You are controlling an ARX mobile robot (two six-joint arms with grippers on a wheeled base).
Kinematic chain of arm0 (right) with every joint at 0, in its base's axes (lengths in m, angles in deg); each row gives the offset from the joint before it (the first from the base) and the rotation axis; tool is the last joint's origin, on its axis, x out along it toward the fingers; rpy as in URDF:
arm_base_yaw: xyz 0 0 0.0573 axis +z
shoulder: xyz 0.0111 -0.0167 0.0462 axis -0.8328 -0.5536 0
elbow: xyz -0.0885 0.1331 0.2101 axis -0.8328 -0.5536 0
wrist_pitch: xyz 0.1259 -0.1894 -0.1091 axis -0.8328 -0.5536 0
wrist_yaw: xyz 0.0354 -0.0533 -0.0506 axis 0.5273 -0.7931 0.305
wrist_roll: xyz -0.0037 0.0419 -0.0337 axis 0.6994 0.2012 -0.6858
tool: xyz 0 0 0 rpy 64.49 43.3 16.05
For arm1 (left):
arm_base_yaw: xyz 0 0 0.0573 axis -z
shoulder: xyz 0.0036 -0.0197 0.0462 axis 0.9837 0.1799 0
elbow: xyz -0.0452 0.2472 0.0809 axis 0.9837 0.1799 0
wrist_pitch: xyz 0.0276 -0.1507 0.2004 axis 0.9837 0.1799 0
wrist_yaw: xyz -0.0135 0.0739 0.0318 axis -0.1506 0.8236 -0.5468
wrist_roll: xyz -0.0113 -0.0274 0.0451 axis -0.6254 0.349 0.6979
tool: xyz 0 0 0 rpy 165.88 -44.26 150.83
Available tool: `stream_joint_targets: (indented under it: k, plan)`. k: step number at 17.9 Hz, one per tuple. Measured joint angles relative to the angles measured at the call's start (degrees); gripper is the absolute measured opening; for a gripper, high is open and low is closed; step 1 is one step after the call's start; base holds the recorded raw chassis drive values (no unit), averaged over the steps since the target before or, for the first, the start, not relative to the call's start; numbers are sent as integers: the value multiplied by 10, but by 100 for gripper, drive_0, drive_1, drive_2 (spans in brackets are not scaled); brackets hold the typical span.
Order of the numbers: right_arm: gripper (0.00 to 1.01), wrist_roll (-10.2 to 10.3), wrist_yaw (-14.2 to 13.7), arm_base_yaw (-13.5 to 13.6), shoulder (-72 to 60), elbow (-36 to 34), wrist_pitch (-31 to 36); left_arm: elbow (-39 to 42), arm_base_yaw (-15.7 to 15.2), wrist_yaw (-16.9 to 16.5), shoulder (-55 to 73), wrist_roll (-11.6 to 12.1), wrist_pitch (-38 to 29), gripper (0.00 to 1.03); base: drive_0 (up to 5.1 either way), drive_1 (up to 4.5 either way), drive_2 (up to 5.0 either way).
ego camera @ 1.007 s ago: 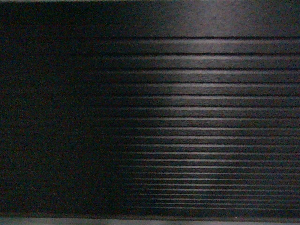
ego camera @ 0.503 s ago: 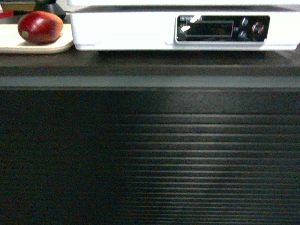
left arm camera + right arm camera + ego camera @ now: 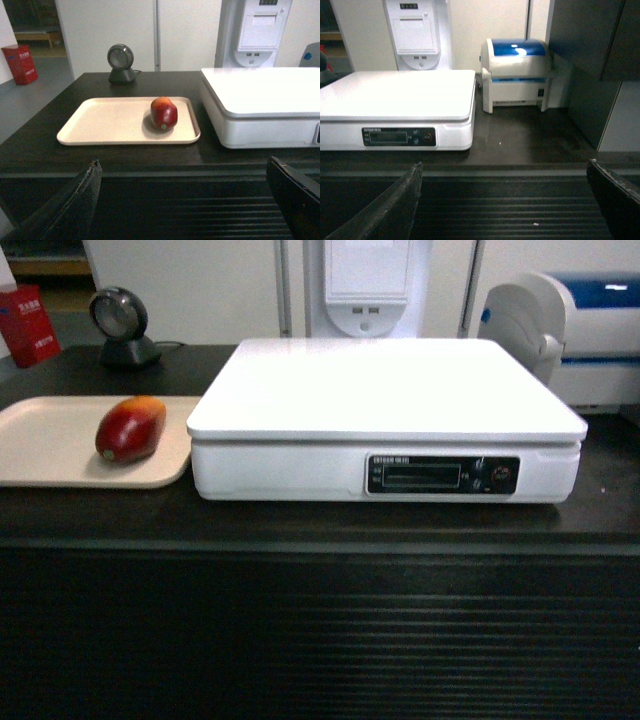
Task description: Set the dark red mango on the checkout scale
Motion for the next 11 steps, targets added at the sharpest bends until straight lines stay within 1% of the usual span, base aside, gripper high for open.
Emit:
stream_joint_targets:
  k: [11]
  plan:
    - [98, 0, 0, 0, 0, 0, -1, 0, 0, 0, 0, 0, 0, 98, 0, 0, 0]
